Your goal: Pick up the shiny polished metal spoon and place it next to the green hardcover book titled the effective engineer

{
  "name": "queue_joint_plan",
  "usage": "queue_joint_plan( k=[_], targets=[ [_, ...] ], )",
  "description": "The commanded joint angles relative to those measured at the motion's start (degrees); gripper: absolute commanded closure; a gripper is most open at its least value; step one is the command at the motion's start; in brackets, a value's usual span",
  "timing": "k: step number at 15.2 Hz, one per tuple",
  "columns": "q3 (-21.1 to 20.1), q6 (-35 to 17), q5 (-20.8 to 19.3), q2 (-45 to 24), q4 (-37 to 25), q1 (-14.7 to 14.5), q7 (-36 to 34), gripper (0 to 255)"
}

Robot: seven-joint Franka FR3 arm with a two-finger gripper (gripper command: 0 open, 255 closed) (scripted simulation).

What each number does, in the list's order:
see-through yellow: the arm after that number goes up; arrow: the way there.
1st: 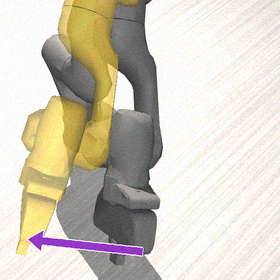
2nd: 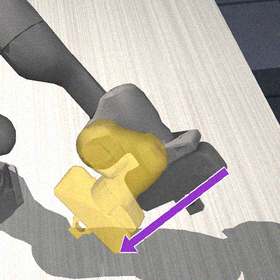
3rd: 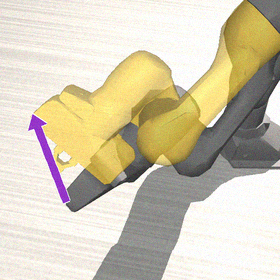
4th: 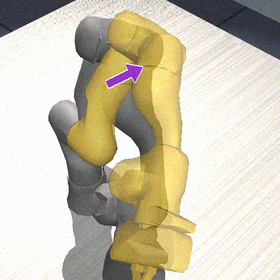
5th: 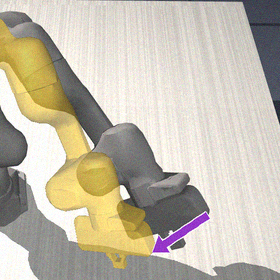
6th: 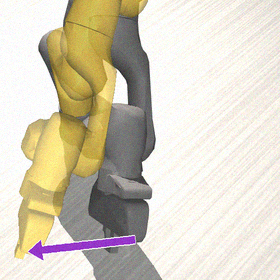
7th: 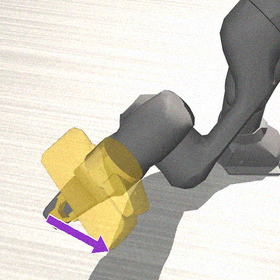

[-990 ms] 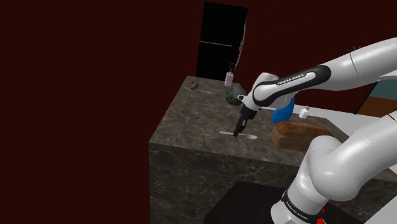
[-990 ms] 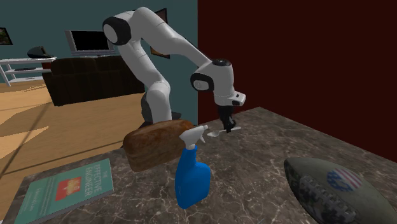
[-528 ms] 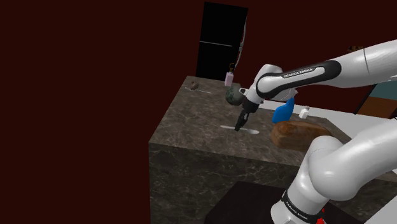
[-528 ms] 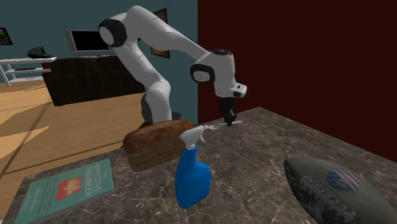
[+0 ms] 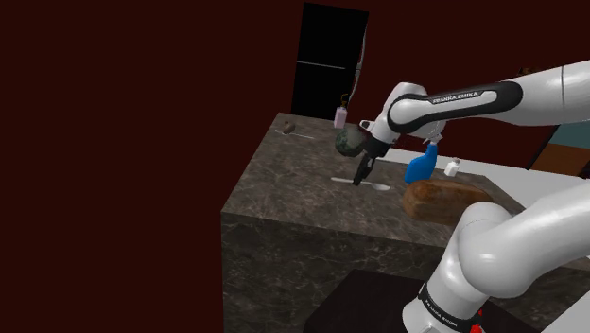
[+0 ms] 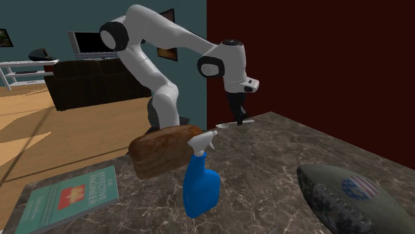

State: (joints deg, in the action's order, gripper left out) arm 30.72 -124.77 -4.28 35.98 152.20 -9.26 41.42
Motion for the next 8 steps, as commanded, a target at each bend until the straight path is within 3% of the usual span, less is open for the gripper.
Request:
queue_joint_plan(
  k=[1,8],
  targets=[
    [1.39,1.66,-1.14,1.01,-0.44,1.46,1.87,255],
    [9.48,5.92,-5.47,1.53,-3.60,6.38,11.70,255]
  ],
)
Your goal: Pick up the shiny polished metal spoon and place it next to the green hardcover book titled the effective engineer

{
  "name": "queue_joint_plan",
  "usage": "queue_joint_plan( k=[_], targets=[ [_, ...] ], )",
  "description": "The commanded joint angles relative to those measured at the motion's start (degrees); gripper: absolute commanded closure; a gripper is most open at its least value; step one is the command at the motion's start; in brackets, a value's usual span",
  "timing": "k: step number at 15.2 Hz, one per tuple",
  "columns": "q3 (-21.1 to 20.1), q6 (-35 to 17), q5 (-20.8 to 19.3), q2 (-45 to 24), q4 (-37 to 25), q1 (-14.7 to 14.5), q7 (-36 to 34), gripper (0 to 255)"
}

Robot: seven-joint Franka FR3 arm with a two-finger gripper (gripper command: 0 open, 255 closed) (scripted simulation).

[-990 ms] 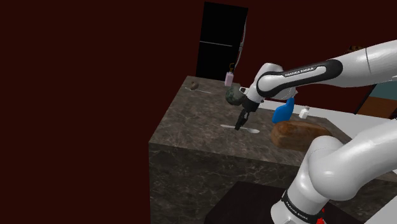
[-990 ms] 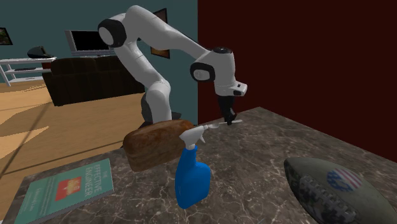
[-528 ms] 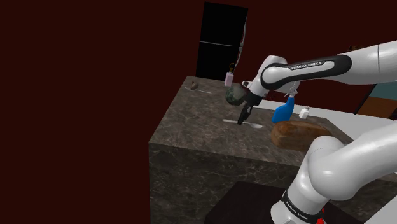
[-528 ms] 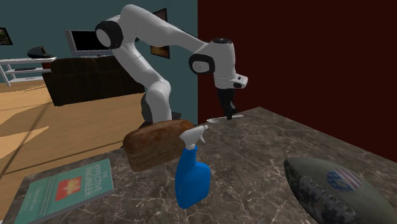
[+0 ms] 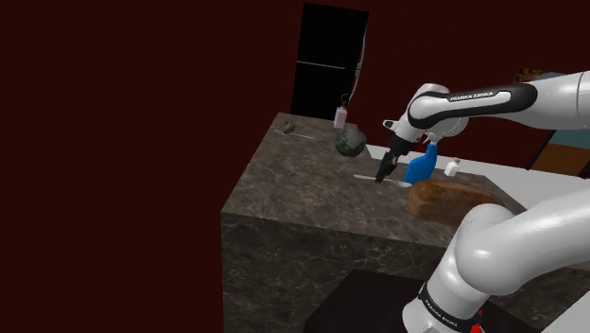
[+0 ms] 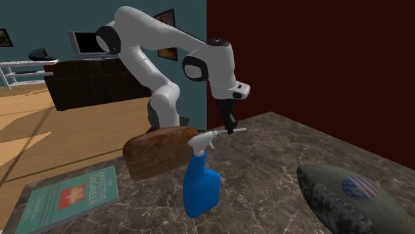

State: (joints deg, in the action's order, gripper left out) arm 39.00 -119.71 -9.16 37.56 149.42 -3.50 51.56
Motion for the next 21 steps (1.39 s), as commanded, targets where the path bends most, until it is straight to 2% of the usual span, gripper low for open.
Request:
queue_joint_plan(
  k=[1,7,13,16,18,21],
  targets=[
    [2.45,1.40,-1.08,-0.28,-1.55,1.10,3.00,255],
    [10.55,4.19,-3.08,-3.05,-7.26,2.36,11.94,255],
    [20.42,6.48,-2.97,-7.99,-15.08,0.35,21.43,255],
    [26.69,7.55,-1.84,-11.28,-19.74,-2.39,26.56,255],
    [31.84,8.28,-0.60,-13.79,-23.12,-5.25,30.18,255],
    [42.35,9.55,1.83,-17.65,-28.65,-12.40,35.73,255]
  ],
)
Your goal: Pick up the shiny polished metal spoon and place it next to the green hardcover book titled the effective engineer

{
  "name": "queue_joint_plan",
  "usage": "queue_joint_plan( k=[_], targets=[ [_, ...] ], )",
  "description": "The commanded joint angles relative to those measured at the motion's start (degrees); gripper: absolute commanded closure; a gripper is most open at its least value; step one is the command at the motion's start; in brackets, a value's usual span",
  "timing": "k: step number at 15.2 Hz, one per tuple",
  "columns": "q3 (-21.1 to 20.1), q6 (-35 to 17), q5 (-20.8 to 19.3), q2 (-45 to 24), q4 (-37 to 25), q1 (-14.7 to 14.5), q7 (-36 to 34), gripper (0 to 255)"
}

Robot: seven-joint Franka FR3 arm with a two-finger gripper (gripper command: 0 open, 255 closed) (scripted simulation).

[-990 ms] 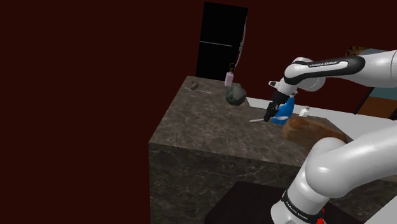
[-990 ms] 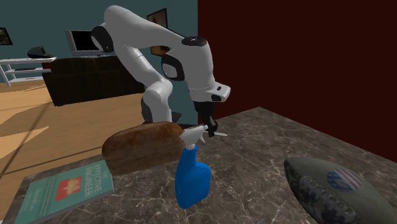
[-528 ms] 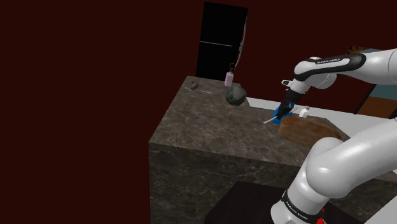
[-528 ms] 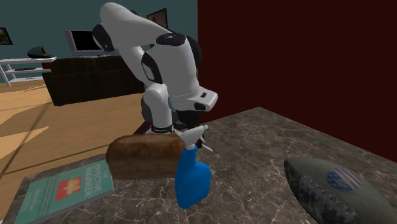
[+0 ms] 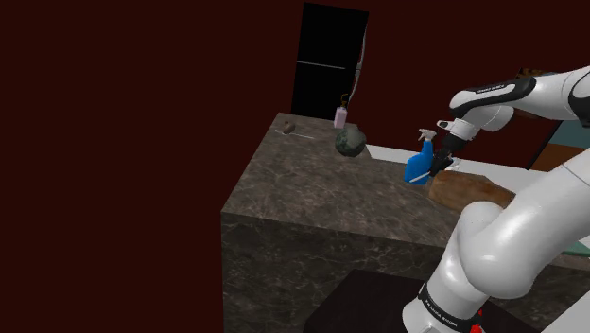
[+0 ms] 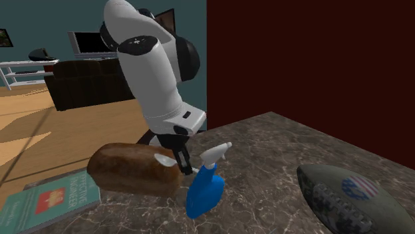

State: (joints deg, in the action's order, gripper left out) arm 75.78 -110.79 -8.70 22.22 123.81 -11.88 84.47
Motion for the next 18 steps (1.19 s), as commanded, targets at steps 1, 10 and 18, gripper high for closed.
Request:
queue_joint_plan(
  k=[1,10,18],
  targets=[
    [10.13,1.17,1.85,-3.09,-5.03,-7.61,4.32,255],
    [36.55,10.11,-8.83,9.79,-27.05,-33.21,5.98,255],
    [40.99,9.26,-12.63,15.06,-30.73,-37.39,6.39,255]
  ],
)
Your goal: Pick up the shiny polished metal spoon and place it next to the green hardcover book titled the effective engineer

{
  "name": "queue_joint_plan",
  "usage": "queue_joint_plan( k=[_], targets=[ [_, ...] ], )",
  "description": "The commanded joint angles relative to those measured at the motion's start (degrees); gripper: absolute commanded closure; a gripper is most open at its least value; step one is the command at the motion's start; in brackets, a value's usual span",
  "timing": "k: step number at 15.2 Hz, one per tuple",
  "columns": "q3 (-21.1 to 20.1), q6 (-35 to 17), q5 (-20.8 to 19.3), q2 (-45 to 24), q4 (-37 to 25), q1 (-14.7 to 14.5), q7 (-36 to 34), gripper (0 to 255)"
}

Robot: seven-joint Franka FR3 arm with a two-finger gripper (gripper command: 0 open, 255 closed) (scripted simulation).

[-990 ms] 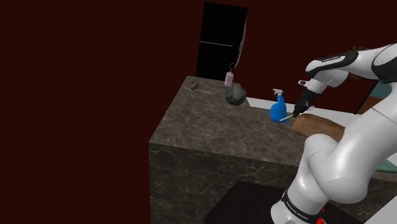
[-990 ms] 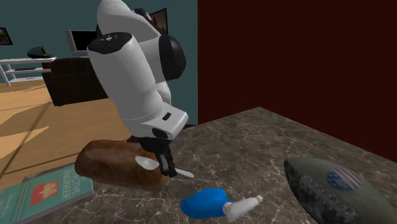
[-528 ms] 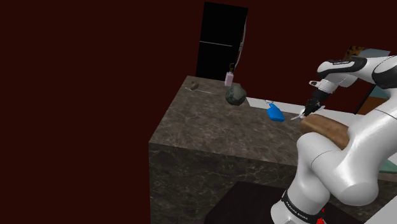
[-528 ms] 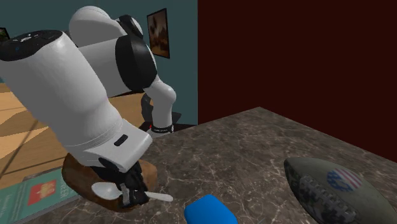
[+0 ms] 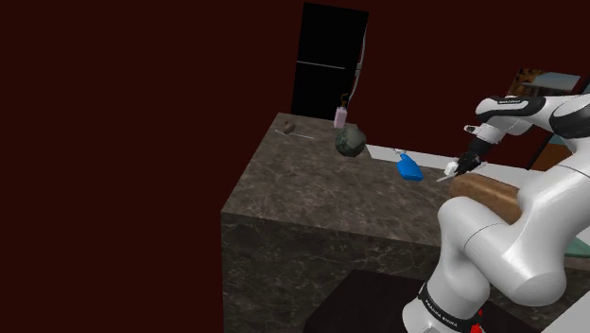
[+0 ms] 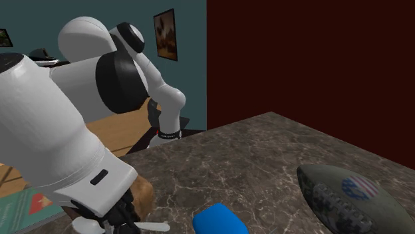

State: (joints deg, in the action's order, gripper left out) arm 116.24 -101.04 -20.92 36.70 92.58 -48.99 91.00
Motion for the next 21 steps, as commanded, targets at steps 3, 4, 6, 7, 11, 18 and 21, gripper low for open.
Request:
queue_joint_plan(
  k=[3,4,6,7,11,18,21],
  targets=[
    [1.23,-2.29,-1.16,1.41,1.74,-0.49,-0.31,255],
    [1.49,-2.87,-1.42,1.69,2.12,-0.58,-0.37,255],
    [2.14,-4.07,-1.83,2.19,2.86,-0.86,-0.43,255],
    [2.71,-4.72,-1.83,2.29,3.22,-1.16,-0.34,255],
    [5.36,-6.15,-0.22,1.20,3.83,-2.75,0.80,255],
    [6.14,-7.84,3.00,-2.55,7.24,-2.14,2.06,0],
    [5.35,-6.56,3.56,-3.48,6.44,-2.98,0.96,0]
  ],
)
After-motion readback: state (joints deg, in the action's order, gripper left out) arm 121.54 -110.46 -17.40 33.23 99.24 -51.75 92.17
